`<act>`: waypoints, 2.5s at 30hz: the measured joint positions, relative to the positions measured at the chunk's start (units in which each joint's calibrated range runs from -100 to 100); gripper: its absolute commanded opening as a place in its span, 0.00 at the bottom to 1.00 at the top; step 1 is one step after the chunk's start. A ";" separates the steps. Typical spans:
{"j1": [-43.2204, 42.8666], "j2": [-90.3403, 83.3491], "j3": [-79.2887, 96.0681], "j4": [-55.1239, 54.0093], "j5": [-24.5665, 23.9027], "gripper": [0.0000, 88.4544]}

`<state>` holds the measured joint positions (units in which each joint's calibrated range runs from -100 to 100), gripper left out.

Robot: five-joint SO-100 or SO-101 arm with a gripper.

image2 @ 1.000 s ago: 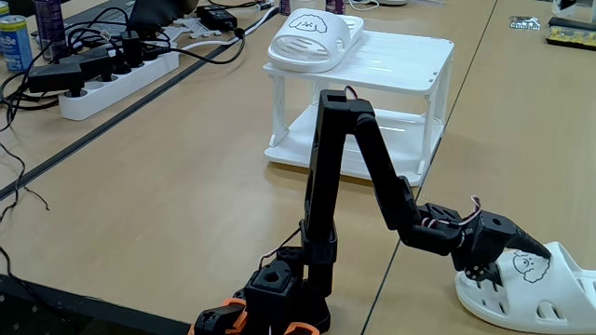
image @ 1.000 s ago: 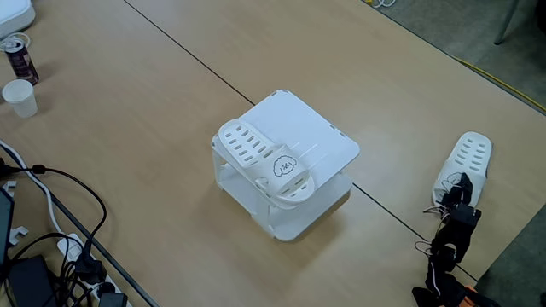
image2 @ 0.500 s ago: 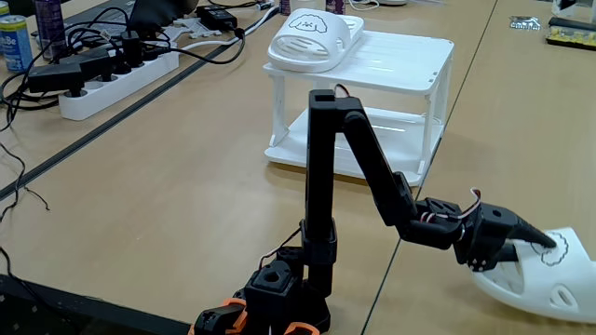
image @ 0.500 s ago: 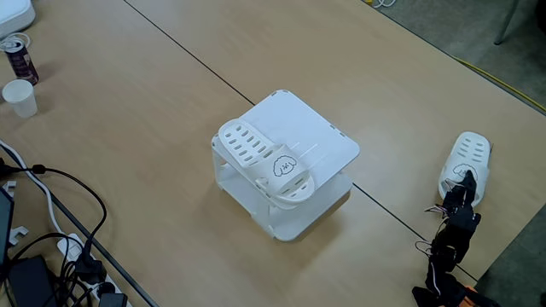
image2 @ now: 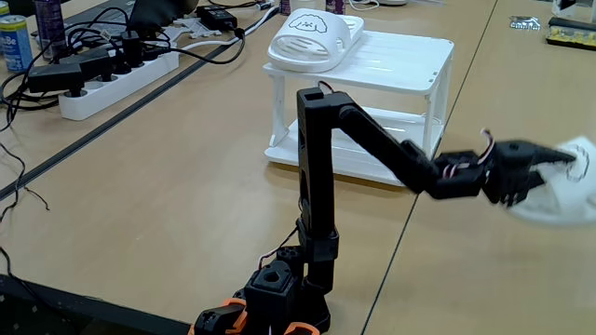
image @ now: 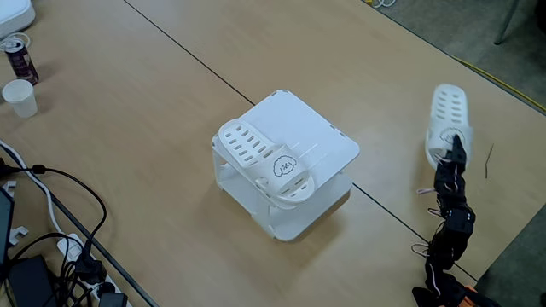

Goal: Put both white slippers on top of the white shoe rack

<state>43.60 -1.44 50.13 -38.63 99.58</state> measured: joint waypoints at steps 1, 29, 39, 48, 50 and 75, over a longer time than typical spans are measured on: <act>-0.82 0.00 -2.43 2.32 0.00 0.01; -31.16 0.00 -38.72 33.48 0.00 0.01; -40.00 0.00 -39.17 33.82 0.00 0.01; -43.52 0.00 -39.17 33.82 0.00 0.01; -43.90 0.00 -39.17 33.82 0.00 0.01; -46.59 2.23 -39.17 33.82 0.00 0.01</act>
<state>-3.00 0.78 10.96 -4.81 99.58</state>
